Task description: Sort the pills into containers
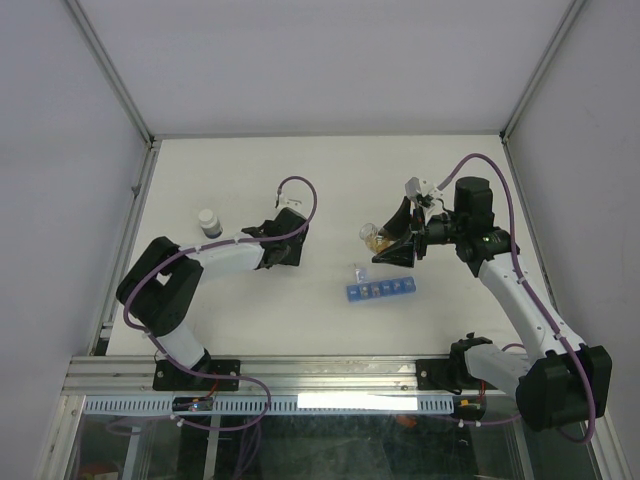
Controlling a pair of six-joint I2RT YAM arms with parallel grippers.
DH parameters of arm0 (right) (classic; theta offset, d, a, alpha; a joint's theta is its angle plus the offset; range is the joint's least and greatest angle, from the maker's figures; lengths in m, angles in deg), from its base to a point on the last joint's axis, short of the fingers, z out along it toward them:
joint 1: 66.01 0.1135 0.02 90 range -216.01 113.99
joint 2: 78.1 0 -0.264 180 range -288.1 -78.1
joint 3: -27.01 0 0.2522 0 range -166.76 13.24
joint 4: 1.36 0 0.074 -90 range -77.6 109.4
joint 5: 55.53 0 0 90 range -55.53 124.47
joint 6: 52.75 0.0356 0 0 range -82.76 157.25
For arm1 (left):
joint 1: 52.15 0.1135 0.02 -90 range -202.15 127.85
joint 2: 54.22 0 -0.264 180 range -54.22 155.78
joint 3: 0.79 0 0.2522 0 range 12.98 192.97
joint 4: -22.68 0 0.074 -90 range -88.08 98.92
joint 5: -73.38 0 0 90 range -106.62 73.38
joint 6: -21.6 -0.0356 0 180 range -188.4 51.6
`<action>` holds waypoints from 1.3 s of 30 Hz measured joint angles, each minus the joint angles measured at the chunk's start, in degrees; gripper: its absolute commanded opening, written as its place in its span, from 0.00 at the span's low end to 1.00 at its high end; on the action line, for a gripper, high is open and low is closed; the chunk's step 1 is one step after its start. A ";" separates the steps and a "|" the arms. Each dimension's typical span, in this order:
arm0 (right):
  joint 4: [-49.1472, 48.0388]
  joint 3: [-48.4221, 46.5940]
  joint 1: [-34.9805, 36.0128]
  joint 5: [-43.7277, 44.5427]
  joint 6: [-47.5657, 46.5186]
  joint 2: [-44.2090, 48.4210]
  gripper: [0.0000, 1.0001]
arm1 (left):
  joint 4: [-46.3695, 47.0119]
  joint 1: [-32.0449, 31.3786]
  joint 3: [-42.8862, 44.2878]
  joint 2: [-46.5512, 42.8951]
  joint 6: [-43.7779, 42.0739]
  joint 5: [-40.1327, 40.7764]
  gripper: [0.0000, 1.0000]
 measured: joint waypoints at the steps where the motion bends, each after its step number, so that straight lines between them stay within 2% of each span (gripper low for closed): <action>1: 0.00 0.00 0.00 0.00 0.00 0.00 0.00 | 0.04 0.00 0.07 0.11 0.00 0.00 0.53; 10: -0.02 0.00 0.00 -0.63 0.00 0.00 0.00 | 0.02 0.00 0.57 0.55 -0.04 0.02 0.44; 17: -0.02 0.00 0.00 -0.81 0.00 0.00 0.00 | 0.04 0.00 0.59 0.50 -0.22 -0.13 0.20; 22: -0.02 0.02 -0.07 -0.76 -0.09 0.00 0.00 | -0.33 0.37 0.22 -2.01 -0.02 -4.55 0.19; 26: 0.74 0.46 -0.09 0.11 -2.21 0.00 0.00 | 2.64 0.63 -3.17 -10.93 0.55 -13.44 0.18; 29: 2.69 0.70 -0.09 1.64 -5.20 0.00 0.00 | 10.45 0.70 -9.14 -22.47 2.95 -23.80 0.18; 32: 4.37 0.70 -0.09 3.63 -8.31 0.07 0.00 | 21.14 0.70 -13.92 -30.03 7.17 -34.56 0.18; 35: 6.40 0.70 0.00 5.97 -11.28 0.46 0.00 | 32.83 0.68 -17.38 -32.13 13.16 -43.93 0.18; 39: 8.48 0.70 1.46 9.64 -14.78 1.14 0.00 | 46.77 0.68 -19.34 -29.86 22.10 -53.68 0.18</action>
